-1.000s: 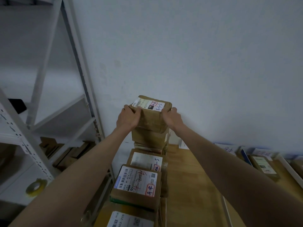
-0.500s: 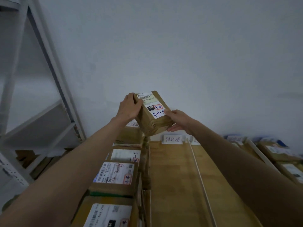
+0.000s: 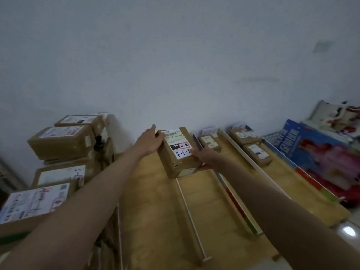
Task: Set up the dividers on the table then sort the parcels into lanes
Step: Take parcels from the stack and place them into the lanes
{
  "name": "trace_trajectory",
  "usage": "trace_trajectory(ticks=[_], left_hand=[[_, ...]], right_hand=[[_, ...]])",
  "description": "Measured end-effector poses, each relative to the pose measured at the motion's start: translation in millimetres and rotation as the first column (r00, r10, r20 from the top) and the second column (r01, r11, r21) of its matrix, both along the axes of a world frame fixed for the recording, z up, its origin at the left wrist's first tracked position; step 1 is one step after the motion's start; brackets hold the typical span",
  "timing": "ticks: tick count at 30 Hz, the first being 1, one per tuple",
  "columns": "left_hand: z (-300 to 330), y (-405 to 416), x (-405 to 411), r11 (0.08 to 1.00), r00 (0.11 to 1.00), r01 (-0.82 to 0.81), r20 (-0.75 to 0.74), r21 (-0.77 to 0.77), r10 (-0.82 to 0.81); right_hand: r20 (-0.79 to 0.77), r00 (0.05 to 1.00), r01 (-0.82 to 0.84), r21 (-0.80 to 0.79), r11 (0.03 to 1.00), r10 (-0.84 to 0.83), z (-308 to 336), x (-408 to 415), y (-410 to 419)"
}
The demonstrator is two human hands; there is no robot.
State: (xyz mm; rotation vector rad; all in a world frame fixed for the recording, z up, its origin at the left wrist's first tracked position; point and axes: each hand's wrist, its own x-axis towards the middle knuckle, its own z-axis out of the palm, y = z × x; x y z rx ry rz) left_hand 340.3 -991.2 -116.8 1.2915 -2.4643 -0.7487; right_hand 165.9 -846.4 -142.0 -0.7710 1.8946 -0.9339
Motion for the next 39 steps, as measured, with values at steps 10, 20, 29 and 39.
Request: trace_trajectory(ticks=[10, 20, 29, 39], left_hand=[[-63.7, 128.3, -155.1, 0.938, 0.925, 0.273, 0.325, -0.214, -0.195], [-105.2, 232.8, -298.6, 0.890, 0.898, 0.386, 0.321, -0.243, -0.301], [-133.1, 248.2, -396.4, 0.871, 0.884, 0.426, 0.318, -0.245, -0.343], [-173.6, 205.2, -505.6, 0.907, 0.906, 0.378, 0.275, -0.187, -0.321]], right_hand=[[-0.056, 0.950, 0.312, 0.147, 0.939, -0.307, -42.3, -146.8, 147.7], [-0.071, 0.872, 0.490, 0.136, 0.861, -0.485, -73.3, -280.9, 268.9], [-0.095, 0.842, 0.539, 0.124, 0.833, -0.530, -99.5, -375.1, 287.5], [-0.136, 0.863, 0.504, 0.182, 0.844, -0.486, -131.0, -492.5, 247.6]])
